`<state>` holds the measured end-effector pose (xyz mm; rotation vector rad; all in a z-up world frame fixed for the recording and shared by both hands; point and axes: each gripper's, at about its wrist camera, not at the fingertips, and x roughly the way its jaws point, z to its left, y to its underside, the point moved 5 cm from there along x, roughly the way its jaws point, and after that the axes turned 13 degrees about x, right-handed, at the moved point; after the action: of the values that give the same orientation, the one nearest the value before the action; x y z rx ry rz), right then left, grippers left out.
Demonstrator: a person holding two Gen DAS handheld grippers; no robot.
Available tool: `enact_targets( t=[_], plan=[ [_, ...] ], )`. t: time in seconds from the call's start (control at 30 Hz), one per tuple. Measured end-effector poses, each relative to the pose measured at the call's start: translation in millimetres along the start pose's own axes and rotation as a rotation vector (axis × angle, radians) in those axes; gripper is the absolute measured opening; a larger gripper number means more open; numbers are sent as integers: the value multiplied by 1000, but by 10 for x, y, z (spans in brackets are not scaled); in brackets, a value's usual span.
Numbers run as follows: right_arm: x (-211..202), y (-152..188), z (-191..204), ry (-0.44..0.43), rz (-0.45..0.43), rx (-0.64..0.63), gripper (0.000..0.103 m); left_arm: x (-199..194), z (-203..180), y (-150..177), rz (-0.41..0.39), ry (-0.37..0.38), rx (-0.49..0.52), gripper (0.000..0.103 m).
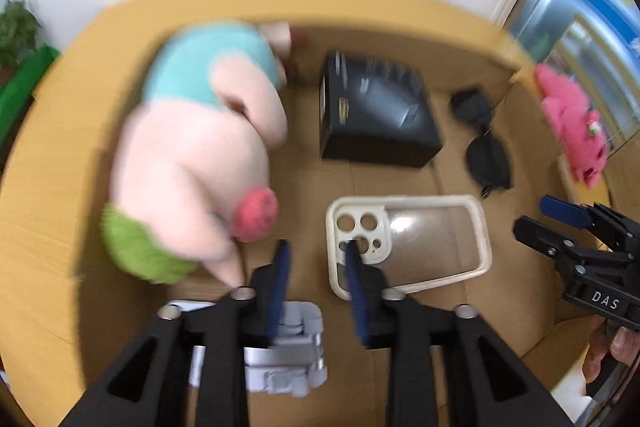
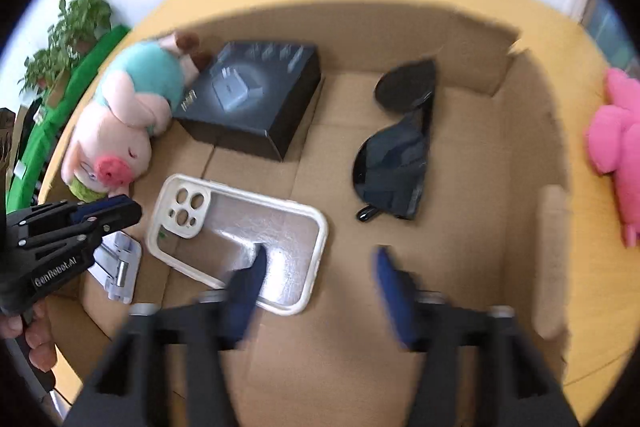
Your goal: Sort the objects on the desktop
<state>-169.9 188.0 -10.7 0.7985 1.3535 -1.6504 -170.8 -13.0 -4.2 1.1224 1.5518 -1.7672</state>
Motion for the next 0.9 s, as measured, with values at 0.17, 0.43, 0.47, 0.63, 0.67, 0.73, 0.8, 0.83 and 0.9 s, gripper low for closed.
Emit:
enact_targets(
  t=[0.17,0.43,0.47,0.63,0.67,0.73,0.8,0.83,0.9],
  plan=[
    [-778,517,-10,-3,-333,-40,83,-944,-93,372,-393,-145,22,85],
    [-732,1093,-73,32,-491,26,83,-899,-323,1010,-520,-304,104,91],
    [-702,1105,-84,29,-497,33,83,-823,-345,1021,-516,-309,107,91],
    [-630,1162,-80,62,-541,40,86,-516,-385,1130,-498,-261,43,91],
    [-629,1172,-78,69,-547,38,87,-539,-401,1150,-528,-262,50,93],
    [-626,1198,-77,76,-570,41,88,-525,-422,1159,-519,-271,57,94],
    [-643,1240,-81,70,-623,32,88,-511,-430,1164,-515,-273,59,96],
    [-650,1262,-81,67,-646,29,88,-509,-432,1168,-515,-270,58,96],
    [-638,1288,-89,67,-647,31,89,-507,-426,1158,-514,-271,60,97]
  ],
)
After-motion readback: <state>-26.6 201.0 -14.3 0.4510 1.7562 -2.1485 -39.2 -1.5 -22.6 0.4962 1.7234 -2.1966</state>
